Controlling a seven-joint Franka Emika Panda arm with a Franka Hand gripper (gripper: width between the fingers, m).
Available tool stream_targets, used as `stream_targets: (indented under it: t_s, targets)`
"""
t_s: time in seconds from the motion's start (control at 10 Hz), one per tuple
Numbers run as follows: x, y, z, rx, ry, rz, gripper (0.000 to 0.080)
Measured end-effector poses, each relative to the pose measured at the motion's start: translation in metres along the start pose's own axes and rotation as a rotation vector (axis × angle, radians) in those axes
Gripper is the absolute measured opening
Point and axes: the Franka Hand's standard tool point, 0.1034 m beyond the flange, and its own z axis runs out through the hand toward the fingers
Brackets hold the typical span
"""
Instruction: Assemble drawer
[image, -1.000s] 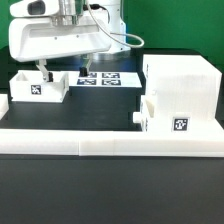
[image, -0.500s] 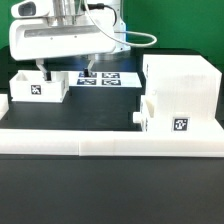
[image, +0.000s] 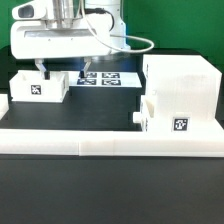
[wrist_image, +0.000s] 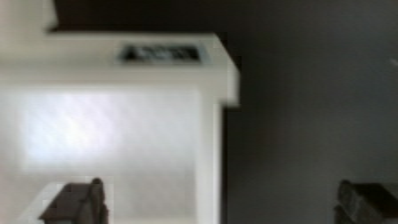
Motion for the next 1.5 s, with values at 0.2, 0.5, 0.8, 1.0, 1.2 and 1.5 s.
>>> stream_targets:
  t_s: [0.2, 0.5, 0.8, 1.0, 1.2, 1.5]
  targets:
    - [-0.008, -0.001, 0.010, 0.002, -0.008, 0.004, 0.0649]
    - [-0.015, -0.001, 0.020, 0.003, -0.012, 0.003, 0.0649]
    - [-0.014, 0.000, 0.022, -0.001, -0.003, -0.009, 0.0649]
    - [-0.014, -0.001, 0.022, -0.001, -0.002, -0.010, 0.0529]
    - [-0.014, -0.001, 0.022, -0.001, -0.002, -0.010, 0.0190]
    - [-0.013, -0.001, 0.022, -0.002, 0.000, -0.011, 0.0041]
